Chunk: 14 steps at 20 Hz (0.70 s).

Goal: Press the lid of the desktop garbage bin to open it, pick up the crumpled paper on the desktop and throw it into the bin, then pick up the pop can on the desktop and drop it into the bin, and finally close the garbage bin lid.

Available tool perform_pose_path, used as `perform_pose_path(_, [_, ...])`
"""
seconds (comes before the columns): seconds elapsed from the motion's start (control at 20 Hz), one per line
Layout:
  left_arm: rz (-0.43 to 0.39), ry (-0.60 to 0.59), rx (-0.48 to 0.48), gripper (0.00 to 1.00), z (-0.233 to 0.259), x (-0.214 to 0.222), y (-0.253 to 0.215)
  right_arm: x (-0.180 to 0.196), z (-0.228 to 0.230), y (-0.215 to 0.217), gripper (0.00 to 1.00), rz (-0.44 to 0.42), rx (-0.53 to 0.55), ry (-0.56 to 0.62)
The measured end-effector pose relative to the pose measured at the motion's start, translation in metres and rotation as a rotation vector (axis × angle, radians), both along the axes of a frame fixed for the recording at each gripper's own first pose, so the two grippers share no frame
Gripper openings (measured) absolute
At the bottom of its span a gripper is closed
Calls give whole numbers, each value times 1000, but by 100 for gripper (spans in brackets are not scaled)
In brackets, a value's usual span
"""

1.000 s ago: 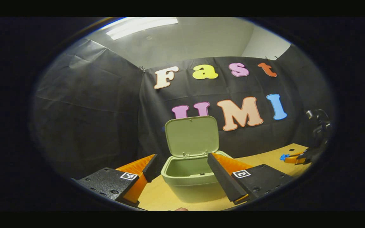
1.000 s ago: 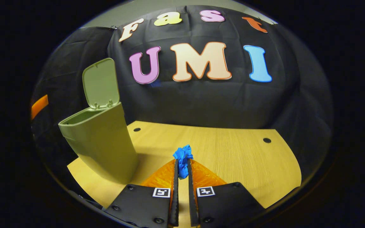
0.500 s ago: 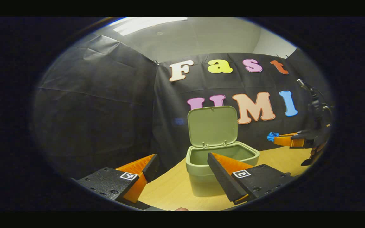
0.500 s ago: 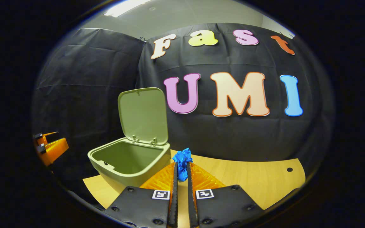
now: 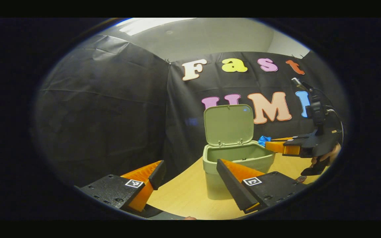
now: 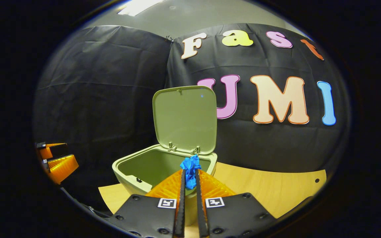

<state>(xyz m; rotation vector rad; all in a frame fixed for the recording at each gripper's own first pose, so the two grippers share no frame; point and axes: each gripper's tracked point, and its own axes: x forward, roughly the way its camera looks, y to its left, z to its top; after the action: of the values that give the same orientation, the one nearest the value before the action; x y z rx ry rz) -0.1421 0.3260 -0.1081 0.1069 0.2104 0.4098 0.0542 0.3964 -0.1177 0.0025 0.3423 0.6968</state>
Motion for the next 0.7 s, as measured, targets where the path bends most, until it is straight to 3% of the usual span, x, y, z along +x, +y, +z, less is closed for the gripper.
perform_pose_path(0.25, [-65,-8,-5,93,1,18,-23,-6,14,-4,97,3,9,-62])
perform_pose_path(0.5, [-156,-36,-18,93,5,39,-62,-1,36,-48,100,-57,11,-132])
perform_pose_path(0.7, [-220,-66,-66,94,6,60,-101,9,48,-111,98,-152,6,-171])
